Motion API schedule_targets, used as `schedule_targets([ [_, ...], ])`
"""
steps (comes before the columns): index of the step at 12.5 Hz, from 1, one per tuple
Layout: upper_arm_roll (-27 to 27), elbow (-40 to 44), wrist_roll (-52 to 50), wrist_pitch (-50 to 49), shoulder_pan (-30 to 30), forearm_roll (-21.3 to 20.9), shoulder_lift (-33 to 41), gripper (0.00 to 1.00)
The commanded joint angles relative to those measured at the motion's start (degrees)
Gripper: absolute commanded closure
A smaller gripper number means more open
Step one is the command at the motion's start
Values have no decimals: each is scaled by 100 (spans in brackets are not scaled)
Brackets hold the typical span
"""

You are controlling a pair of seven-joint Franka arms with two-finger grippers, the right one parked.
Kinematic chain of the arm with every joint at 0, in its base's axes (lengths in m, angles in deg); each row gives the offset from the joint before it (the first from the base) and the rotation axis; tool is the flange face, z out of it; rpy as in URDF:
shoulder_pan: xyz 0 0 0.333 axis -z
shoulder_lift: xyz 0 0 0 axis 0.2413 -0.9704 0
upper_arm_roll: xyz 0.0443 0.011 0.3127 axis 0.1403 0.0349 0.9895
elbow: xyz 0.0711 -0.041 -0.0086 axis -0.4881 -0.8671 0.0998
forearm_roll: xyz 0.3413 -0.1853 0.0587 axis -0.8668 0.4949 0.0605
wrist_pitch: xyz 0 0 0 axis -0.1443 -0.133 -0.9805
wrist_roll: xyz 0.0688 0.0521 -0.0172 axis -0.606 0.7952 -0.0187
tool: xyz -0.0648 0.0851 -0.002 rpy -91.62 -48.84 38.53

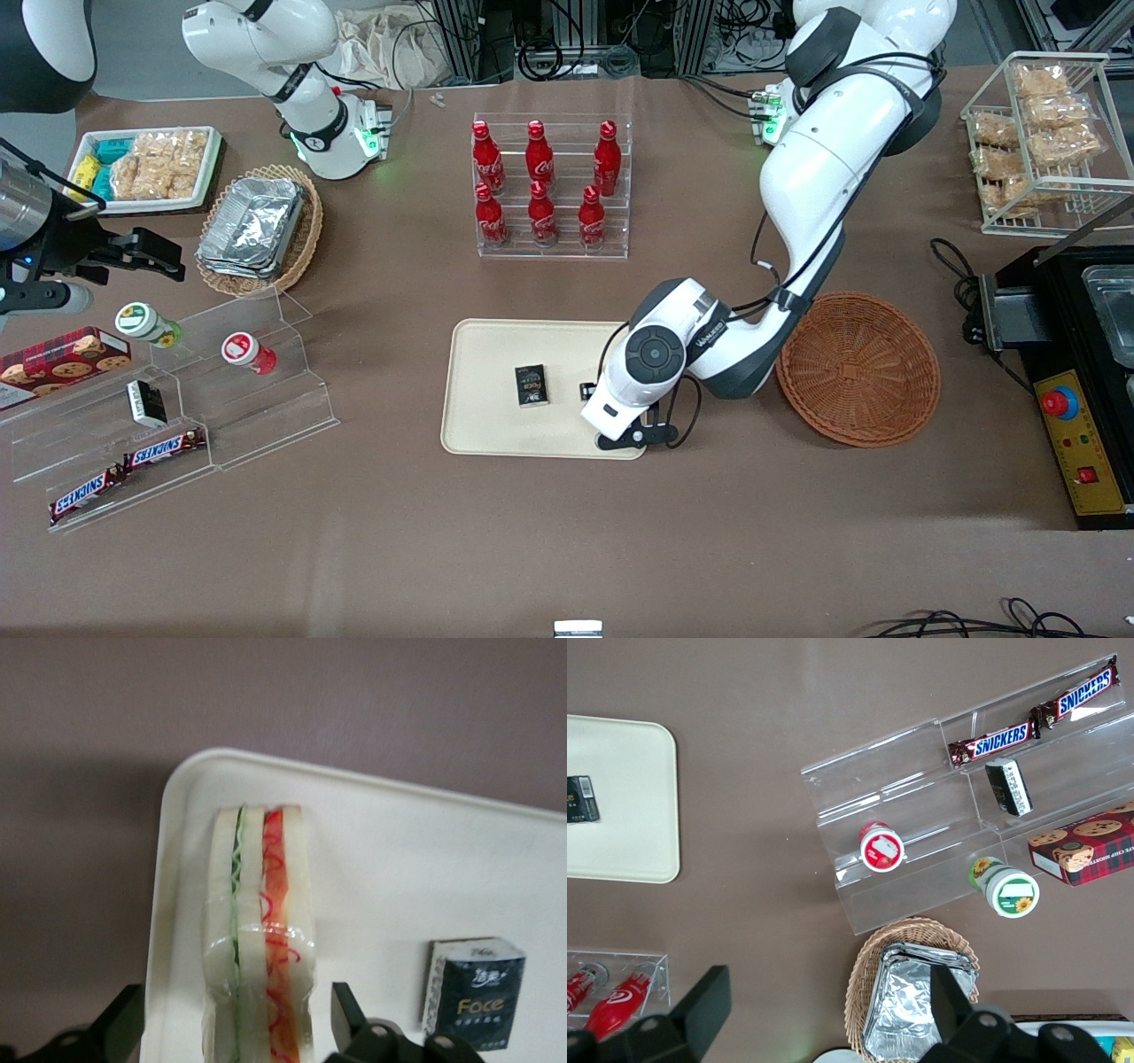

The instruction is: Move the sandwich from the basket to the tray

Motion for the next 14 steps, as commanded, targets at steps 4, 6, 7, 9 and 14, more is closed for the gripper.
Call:
schedule_targets([
  [4, -46, 69, -206, -2026, -705, 173, 1381, 0],
  [6, -55, -10, -13, -2267, -1188, 735, 1952, 0],
  [7, -46, -280, 275, -2268, -1365, 772, 2295, 0],
  [9, -46, -624, 497, -2294, -1603, 790, 2744, 0],
  [14, -46, -1721, 1795, -2163, -2551, 764, 3544, 0],
])
